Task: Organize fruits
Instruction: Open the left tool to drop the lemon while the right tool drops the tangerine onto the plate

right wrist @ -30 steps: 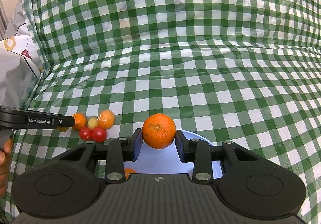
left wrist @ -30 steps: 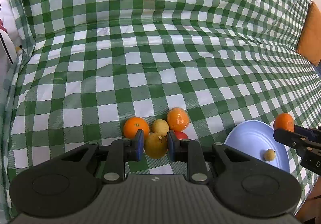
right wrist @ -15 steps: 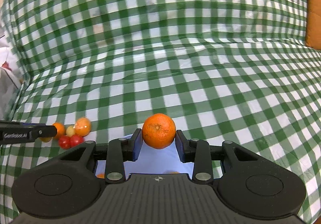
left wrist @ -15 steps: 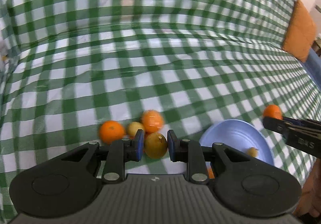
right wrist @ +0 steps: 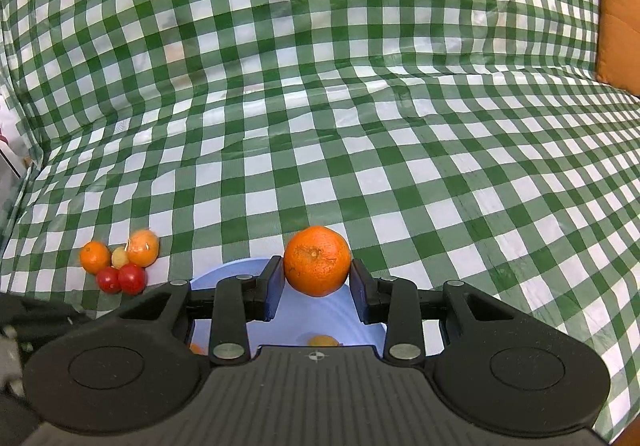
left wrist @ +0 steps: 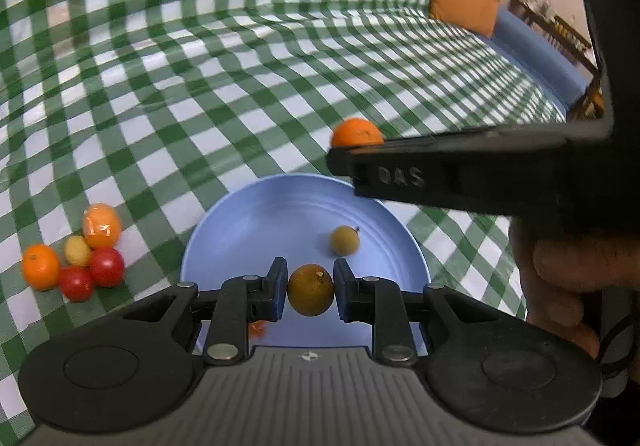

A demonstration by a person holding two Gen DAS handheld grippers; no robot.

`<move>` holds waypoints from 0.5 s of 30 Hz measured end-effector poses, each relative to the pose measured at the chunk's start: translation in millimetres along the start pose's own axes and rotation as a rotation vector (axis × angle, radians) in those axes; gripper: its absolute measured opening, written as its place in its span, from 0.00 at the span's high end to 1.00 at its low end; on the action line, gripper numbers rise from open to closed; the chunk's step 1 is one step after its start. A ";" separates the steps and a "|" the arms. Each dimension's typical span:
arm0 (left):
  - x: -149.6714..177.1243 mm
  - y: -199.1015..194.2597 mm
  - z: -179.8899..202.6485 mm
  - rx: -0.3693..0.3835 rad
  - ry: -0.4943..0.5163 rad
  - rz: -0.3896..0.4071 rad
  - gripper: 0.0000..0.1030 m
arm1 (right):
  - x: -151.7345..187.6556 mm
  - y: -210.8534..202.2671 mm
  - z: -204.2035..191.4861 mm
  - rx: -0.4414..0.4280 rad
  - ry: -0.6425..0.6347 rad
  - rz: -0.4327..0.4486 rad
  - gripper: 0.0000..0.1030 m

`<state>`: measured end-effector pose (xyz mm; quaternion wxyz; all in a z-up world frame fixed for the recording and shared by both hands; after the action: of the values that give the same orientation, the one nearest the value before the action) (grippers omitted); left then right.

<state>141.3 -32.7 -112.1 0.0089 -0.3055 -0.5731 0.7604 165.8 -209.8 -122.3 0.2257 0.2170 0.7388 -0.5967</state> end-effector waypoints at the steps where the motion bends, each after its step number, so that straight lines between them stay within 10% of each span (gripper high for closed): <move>1: 0.5 0.8 0.7 -0.004 0.004 -0.004 0.74 | 0.3 0.4 0.4 0.001 -0.001 -0.001 0.64; 15: -22.7 14.1 1.2 -0.008 -0.024 -0.007 0.69 | -4.8 5.5 3.3 -0.022 -0.012 -0.011 0.61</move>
<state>163.9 -46.8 -113.9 0.0036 -0.2943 -0.5772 0.7617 173.2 -212.2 -124.4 0.2291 0.2070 0.7452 -0.5911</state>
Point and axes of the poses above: each gripper's, at about its wrist camera, not at the fingertips, and y roughly the way its jaws point, z to its right, x to its underside, the point moved 7 cm from there along y, roughly the way its jaws point, and after that the axes turned 10 degrees about -z, right-handed, at the moved point
